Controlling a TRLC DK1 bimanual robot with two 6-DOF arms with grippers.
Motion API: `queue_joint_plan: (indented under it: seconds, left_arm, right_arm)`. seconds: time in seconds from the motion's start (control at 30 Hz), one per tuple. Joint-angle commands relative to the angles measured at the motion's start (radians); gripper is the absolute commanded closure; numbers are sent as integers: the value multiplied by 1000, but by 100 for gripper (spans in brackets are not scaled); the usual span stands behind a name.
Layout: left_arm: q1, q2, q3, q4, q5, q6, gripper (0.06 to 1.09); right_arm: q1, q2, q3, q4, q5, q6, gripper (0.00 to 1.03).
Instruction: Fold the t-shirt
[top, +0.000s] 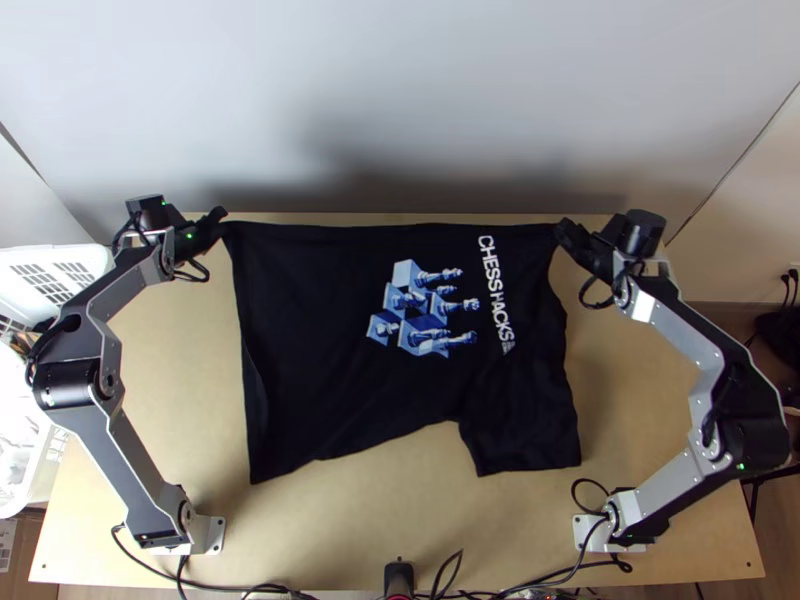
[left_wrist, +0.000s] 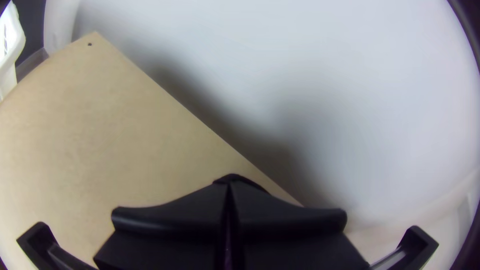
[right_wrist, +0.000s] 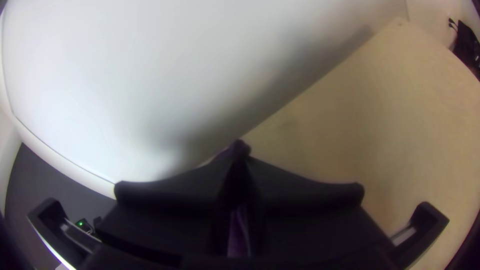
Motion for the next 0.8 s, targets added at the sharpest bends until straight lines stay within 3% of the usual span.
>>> queue_joint_plan:
  seconds: [0.0, 0.03, 0.07, 0.1, 0.13, 0.33, 0.5, 0.63, 0.77]
  left_arm:
    - [27, 75, 99, -14, -139, 52, 105]
    - [32, 77, 103, -9, -143, 56, 95]
    - [36, 75, 103, -2, -143, 54, 70]
    - [39, 72, 106, -5, -140, 56, 36]
    - [41, 71, 118, -20, -131, 59, 10]
    - [21, -86, 141, -220, -74, 62, 10]
    - [-28, -304, 129, -568, -39, 181, 10]
    - [-42, -491, -9, -795, -13, 307, 10]
    - [-42, -701, -256, -855, -7, 390, 11]
  right_arm:
    - [30, 88, 84, -24, 24, 8, 92]
    - [30, 87, 89, -23, 24, 3, 65]
    - [32, 85, 95, -24, 22, -11, 27]
    - [32, 85, 107, -46, 22, -12, 2]
    - [30, 85, 130, -84, 22, -14, 4]
    - [30, -66, 178, -319, 19, -70, 4]
    - [38, -275, 156, -652, 18, -52, 5]
    - [20, -430, 32, -876, 10, -30, 5]
    - [-43, -548, -175, -989, -18, -57, 5]
